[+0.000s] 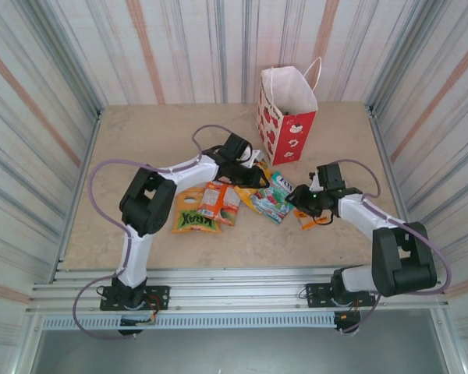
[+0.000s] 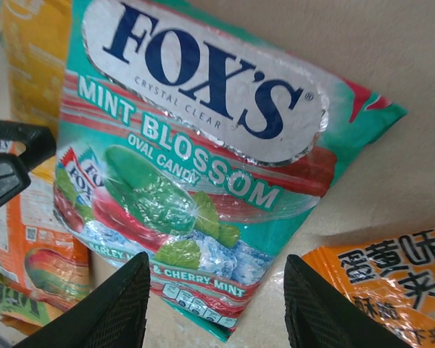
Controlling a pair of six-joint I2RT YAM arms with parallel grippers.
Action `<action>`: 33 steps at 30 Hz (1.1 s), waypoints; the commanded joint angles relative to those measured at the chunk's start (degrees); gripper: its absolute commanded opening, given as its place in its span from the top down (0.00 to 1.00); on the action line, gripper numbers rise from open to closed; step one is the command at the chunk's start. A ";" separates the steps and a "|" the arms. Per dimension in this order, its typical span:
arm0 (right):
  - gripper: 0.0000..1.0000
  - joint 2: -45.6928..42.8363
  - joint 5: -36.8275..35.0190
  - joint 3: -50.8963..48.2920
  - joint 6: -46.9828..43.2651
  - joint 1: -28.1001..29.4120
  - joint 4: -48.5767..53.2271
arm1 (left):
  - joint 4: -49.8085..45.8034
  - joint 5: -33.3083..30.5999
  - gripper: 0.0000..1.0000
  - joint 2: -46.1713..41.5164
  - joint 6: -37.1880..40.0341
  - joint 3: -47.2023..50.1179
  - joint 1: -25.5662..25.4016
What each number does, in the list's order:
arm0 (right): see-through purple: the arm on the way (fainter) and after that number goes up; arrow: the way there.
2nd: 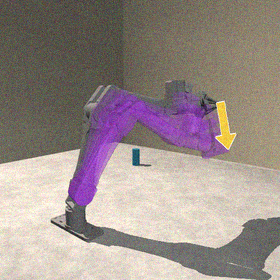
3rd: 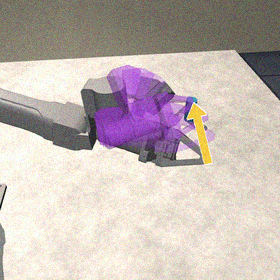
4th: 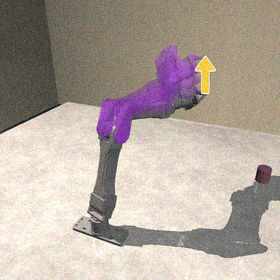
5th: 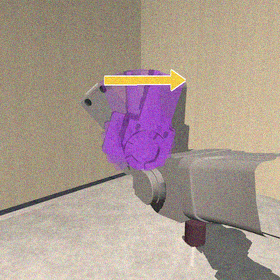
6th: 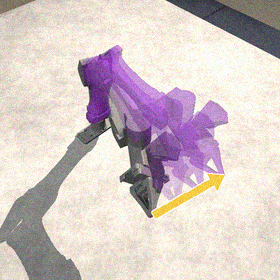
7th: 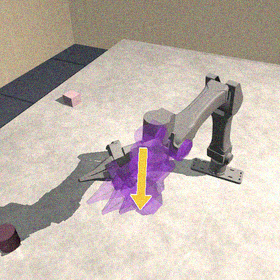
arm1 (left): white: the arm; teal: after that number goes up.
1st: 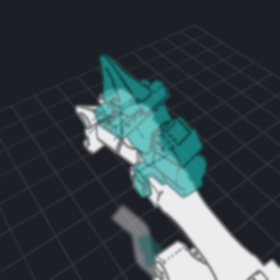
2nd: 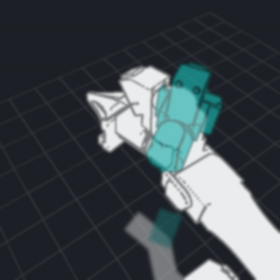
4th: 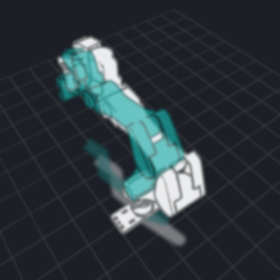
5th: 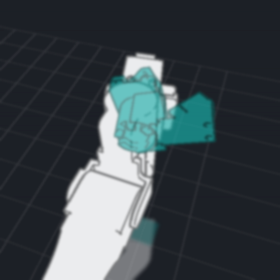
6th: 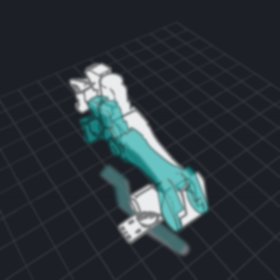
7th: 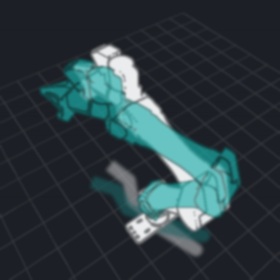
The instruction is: Place the snacks into the paper bag
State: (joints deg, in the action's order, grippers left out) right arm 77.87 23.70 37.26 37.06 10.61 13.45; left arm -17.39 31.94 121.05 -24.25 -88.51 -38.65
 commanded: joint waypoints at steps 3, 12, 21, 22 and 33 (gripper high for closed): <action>0.52 2.70 0.73 -0.17 -1.43 0.42 -1.50 | -3.69 0.58 0.55 2.99 1.67 -2.49 -1.18; 0.58 7.34 0.10 -0.74 -2.52 0.37 -3.59 | -3.89 2.20 0.59 5.29 2.37 -4.96 -2.37; 0.59 6.79 0.51 -0.52 -2.68 0.21 -5.37 | -3.99 5.73 0.70 4.90 5.54 -8.14 -3.79; 0.59 6.10 0.49 -0.45 -2.84 0.03 -5.29 | -4.14 5.51 0.73 4.70 5.57 -8.43 -3.73; 0.52 -10.24 -2.58 -0.57 -7.54 -3.79 -1.77 | -5.04 -0.94 0.97 -4.05 12.05 -7.01 -3.88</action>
State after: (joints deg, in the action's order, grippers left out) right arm 71.94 22.70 37.12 32.75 7.70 9.76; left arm -22.57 32.38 123.37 -16.14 -95.57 -42.15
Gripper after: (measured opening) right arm 0.461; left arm 0.169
